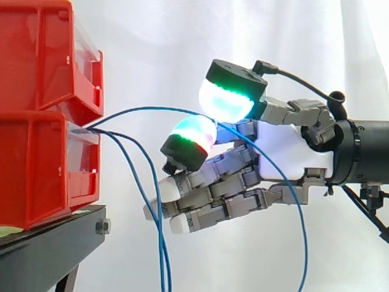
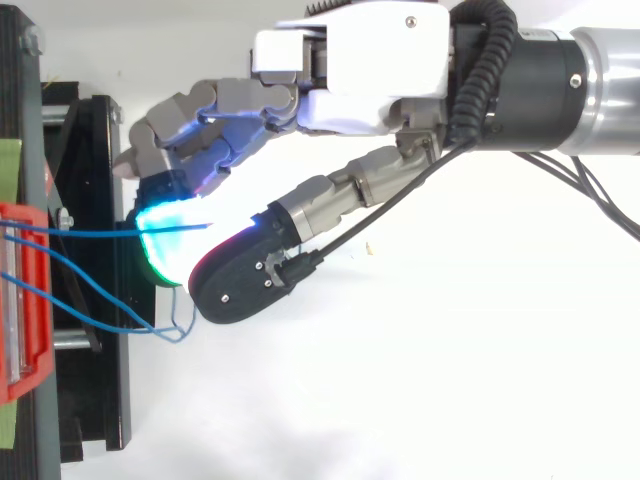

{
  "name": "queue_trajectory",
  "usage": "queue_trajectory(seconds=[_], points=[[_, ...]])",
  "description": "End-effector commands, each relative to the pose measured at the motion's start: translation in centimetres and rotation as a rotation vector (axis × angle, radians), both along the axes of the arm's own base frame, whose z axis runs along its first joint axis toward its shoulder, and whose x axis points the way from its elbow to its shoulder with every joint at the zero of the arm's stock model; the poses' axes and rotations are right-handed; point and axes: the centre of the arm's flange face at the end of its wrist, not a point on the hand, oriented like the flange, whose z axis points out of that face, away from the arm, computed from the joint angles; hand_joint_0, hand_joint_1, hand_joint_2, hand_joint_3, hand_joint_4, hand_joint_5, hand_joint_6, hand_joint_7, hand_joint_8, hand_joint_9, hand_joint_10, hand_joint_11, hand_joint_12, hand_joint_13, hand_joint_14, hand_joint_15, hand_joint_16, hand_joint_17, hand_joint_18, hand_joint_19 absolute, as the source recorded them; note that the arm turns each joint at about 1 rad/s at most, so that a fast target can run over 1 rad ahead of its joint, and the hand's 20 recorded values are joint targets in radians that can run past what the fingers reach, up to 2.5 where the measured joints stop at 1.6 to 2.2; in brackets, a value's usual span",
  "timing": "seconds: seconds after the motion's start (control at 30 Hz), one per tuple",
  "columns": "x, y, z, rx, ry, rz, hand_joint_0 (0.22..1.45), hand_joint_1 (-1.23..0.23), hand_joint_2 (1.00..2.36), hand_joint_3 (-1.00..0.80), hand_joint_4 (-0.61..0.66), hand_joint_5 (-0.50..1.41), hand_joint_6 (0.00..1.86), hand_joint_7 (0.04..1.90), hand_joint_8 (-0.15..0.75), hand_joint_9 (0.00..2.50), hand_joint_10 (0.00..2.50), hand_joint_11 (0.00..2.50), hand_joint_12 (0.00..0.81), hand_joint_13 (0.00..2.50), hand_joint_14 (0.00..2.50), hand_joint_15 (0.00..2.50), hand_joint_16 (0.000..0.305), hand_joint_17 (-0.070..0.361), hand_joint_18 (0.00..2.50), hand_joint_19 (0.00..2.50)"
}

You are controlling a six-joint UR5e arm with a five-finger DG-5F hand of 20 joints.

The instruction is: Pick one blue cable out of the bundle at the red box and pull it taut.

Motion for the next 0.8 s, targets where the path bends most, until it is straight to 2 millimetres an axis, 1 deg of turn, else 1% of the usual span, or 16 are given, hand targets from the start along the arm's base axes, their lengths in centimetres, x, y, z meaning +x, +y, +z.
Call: queue_trajectory(seconds=[0.0,0.1,0.2,0.27,0.47,0.5,0.63,0.7,0.77], points=[[-0.01,-0.03,0.0,-0.001,0.001,0.0,0.58,-0.62,1.01,-0.29,0.29,0.01,0.5,1.42,0.241,0.68,0.0,0.08,0.31,0.28,0.0,0.12,0.046,0.104,0.15,0.23],[-0.03,-0.03,0.12,-0.001,-0.001,0.0,0.58,-0.6,1.01,-0.29,0.3,0.01,0.5,1.36,0.248,0.68,0.0,0.08,0.316,0.28,0.0,0.11,0.048,0.107,0.14,0.23],[0.01,0.07,0.0,-0.001,0.001,0.0,0.57,-0.57,1.01,-0.33,0.3,0.01,0.5,1.33,0.246,0.67,0.0,0.06,0.311,0.27,0.0,0.12,0.047,0.105,0.12,0.23],[-0.01,0.08,0.12,-0.001,-0.001,0.001,0.56,-0.54,1.01,-0.38,0.32,0.0,0.5,1.26,0.248,0.67,0.0,0.04,0.313,0.27,0.0,0.11,0.047,0.106,0.12,0.23],[-0.03,-0.03,0.12,-0.001,-0.001,0.0,0.57,-0.53,1.01,-0.36,0.37,0.0,0.5,1.15,0.242,0.67,0.0,0.02,0.31,0.28,0.0,0.11,0.047,0.105,0.12,0.23],[-0.01,-0.05,0.0,-0.001,0.001,-0.002,0.57,-0.54,1.01,-0.35,0.39,0.0,0.5,1.15,0.241,0.67,0.0,0.02,0.309,0.28,0.0,0.1,0.047,0.105,0.12,0.23],[-0.03,-0.05,0.12,-0.003,-0.001,-0.002,0.59,-0.63,1.01,-0.28,0.37,0.0,0.5,1.16,0.248,0.66,0.0,0.04,0.306,0.29,0.0,0.1,0.046,0.102,0.14,0.22],[-0.01,-0.05,0.0,-0.003,0.001,-0.002,0.59,-0.66,1.01,-0.26,0.33,0.0,0.5,1.21,0.25,0.66,0.0,0.06,0.307,0.29,0.0,0.11,0.045,0.102,0.15,0.21],[-0.01,-0.05,0.0,-0.003,0.001,-0.002,0.59,-0.69,1.02,-0.23,0.29,-0.01,0.5,1.32,0.261,0.64,0.0,0.11,0.315,0.28,0.0,0.11,0.046,0.104,0.16,0.21]])
